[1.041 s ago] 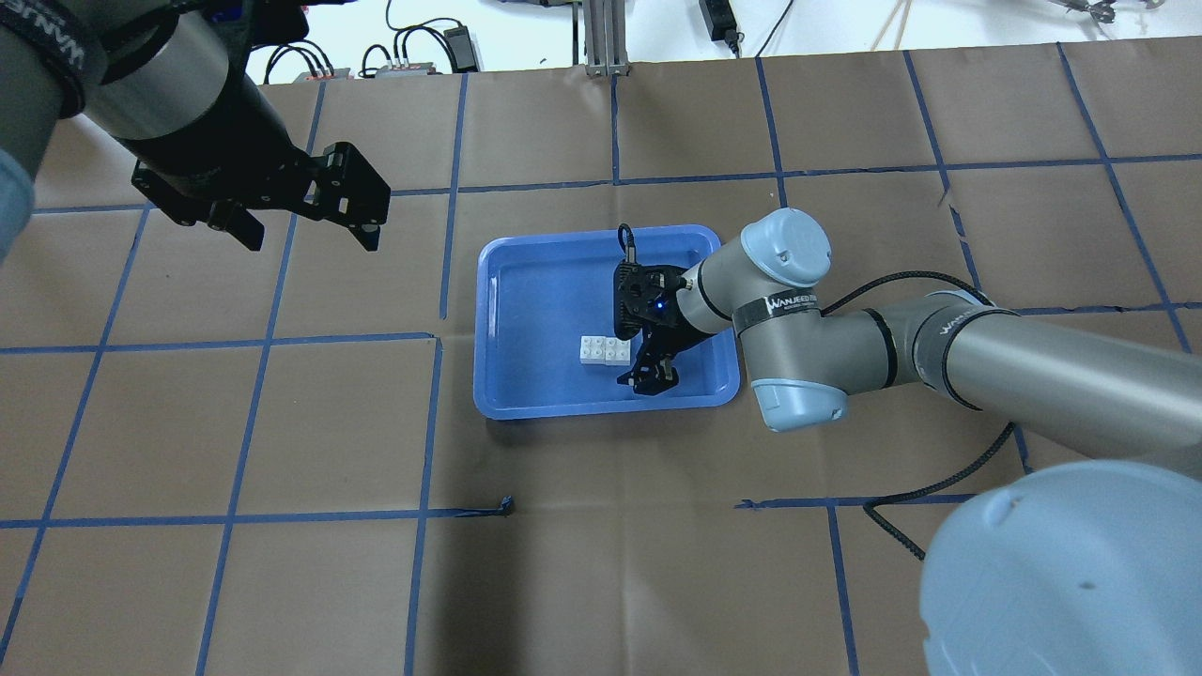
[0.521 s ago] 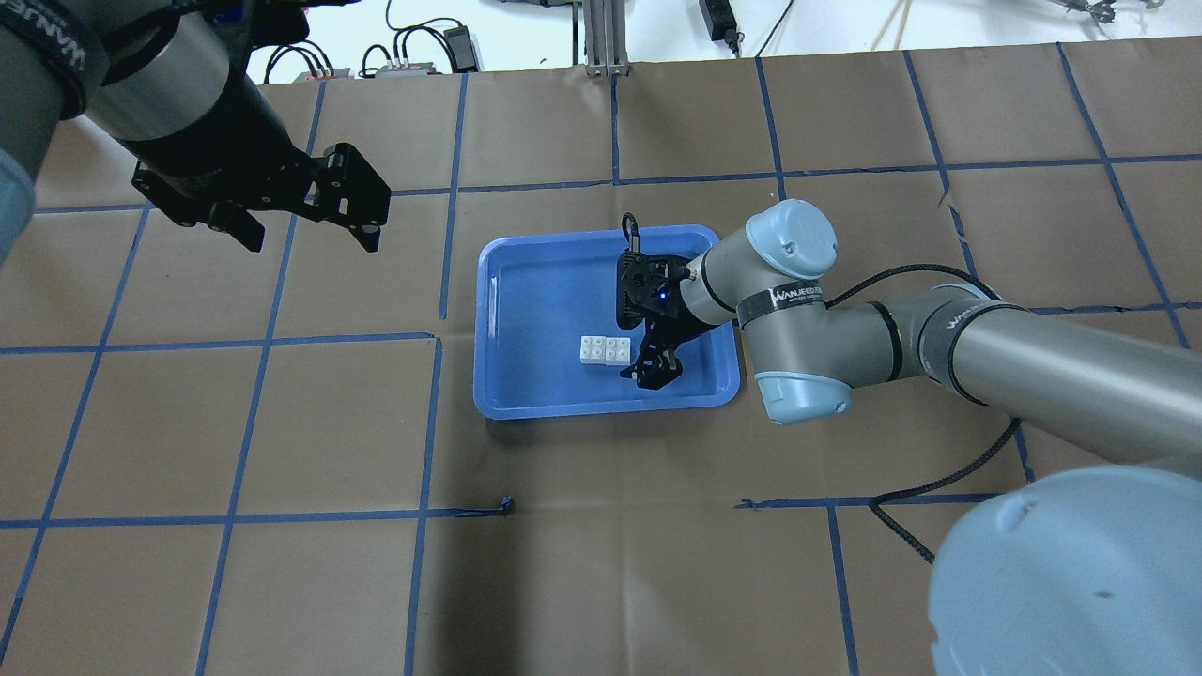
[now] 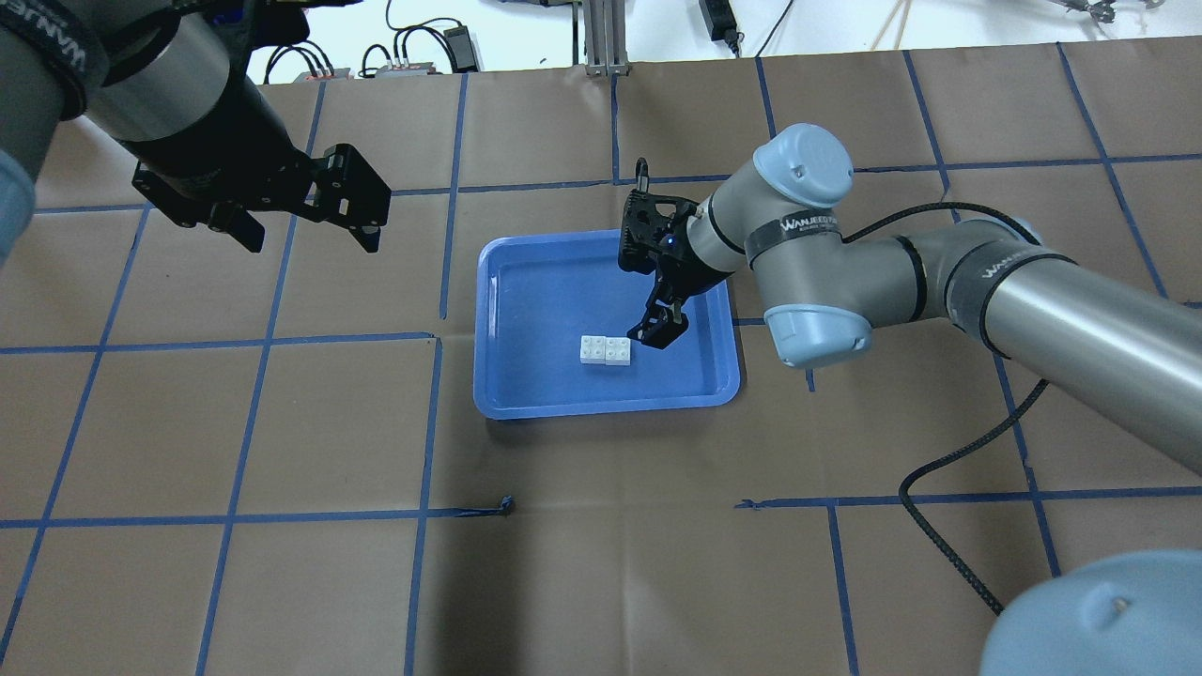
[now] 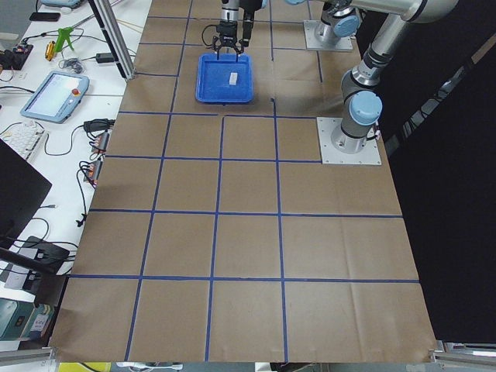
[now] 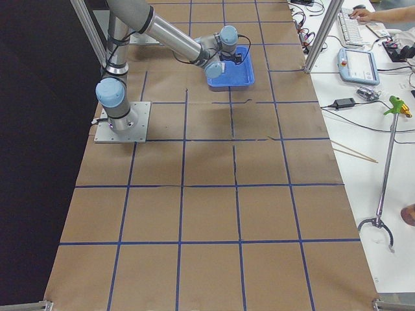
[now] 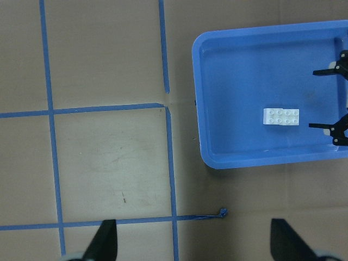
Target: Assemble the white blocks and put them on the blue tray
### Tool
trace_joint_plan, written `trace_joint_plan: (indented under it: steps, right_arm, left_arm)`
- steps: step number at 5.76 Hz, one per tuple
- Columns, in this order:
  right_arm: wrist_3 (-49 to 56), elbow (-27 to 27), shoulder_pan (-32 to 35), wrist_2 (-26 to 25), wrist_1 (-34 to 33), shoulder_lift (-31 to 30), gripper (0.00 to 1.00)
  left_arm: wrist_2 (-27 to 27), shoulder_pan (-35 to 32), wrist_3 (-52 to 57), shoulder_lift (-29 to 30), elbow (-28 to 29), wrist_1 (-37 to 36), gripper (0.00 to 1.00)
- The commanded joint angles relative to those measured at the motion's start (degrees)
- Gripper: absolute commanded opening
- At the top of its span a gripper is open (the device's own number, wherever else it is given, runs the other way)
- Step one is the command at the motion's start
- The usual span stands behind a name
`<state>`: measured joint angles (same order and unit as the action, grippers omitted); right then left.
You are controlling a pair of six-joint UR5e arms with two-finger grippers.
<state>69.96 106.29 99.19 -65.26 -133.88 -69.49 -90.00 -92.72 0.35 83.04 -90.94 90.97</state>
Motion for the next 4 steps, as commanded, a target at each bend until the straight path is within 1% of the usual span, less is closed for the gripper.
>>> trace_joint_plan:
  steps: [1,2,3,4]
  right_arm:
    - [-10.28,-8.16,-0.14,-8.86,17.08,-3.97,1.00]
    - [-20.55,-10.90,-0.31,-12.66,21.86,-5.64,1.00]
    - [-31.96,-11.89,-0.92,-16.44,23.73,-7.14,1.00]
    - [-43.99,-12.94,-3.89,-18.48,29.14,-9.59,1.00]
  left_arm:
    - [0.00,0.00,0.00,-0.07,-0.02,0.00,0.99]
    - [0.00,0.00,0.00,-0.24,-0.28,0.00,0.99]
    - [0.00,0.00,0.00,-0.68,-0.81,0.00,0.99]
    - [0.00,0.00,0.00,-0.77,-0.81,0.00,0.99]
